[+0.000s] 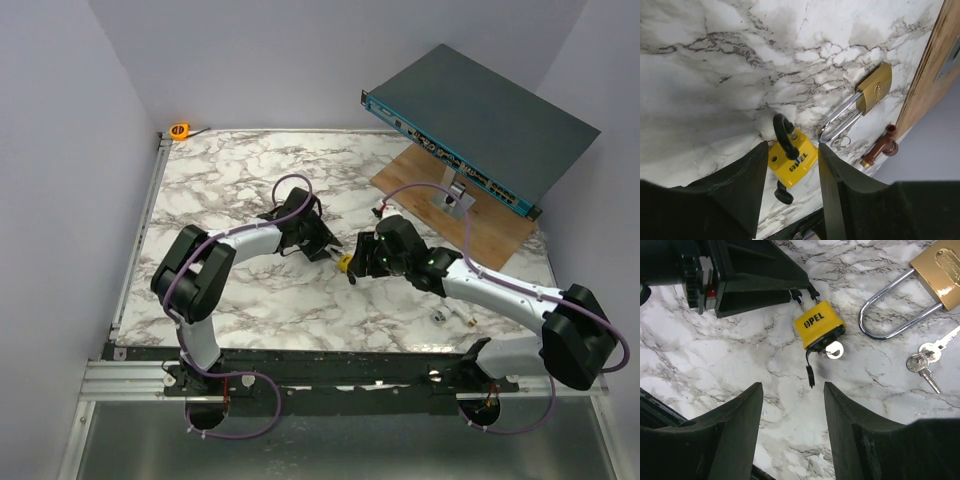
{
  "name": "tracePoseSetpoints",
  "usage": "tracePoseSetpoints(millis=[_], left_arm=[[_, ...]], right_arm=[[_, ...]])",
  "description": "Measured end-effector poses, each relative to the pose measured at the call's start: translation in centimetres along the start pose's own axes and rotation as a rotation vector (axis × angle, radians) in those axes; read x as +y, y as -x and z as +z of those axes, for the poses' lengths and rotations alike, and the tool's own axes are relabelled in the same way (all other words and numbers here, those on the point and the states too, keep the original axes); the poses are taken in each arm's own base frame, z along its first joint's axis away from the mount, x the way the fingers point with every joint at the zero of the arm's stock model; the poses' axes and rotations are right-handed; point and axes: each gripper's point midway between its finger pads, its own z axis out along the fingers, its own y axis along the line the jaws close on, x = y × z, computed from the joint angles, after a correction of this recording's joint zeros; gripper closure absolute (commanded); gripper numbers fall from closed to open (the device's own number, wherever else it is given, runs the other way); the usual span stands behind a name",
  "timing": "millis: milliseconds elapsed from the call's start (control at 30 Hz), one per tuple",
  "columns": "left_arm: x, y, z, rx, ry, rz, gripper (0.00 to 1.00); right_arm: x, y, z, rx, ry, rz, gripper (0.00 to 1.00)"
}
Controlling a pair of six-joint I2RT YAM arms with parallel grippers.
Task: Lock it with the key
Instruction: Pick up the lock from the center of the board.
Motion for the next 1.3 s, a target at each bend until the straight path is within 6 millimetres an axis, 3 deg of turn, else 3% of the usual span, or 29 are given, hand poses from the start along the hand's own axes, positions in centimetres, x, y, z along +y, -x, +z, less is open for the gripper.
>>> tracePoseSetpoints(millis=[267,633,800,933,1033,1133,1300], left_arm=[[-0.3,0.4,1.3,0.003,0.015,-0.054,0.68],[0.5,0.7,2.4,-0.001,0.038,-0.1,1.0],[0.2,0.8,2.5,0.002,0.004,-0.098,1.0],[0.3,0.6,1.4,-0.007,-0.035,-0.046,1.0],[-1.2,0.4,-1.9,-0.036,-0.106,0.046,1.0],[-5.2,0.7,-7.1,-0.102,-0.25,0.172,1.0],[-14.0,0.6,-20.6,-0.28,-0.565,0.394,1.0]], right_arm=[[-0.5,0.1,-0.9,-0.003,-0.025,-0.001,0.44],[-0.3,0.5,-1.2,-0.01,-0.024,-0.001,0.42],[0.0,1.1,-1.4,-0.02,-0.018,-0.006,0.38],[0.8,2.2,-2.0,-0.048,0.005,-0.004,0.27],[2.3,4.2,-3.2,-0.1,0.055,0.001,0.2],[4.9,7.6,-5.3,-0.194,0.148,0.005,0.16],[10.1,14.6,-10.9,-0.424,0.363,-0.011,0.14]])
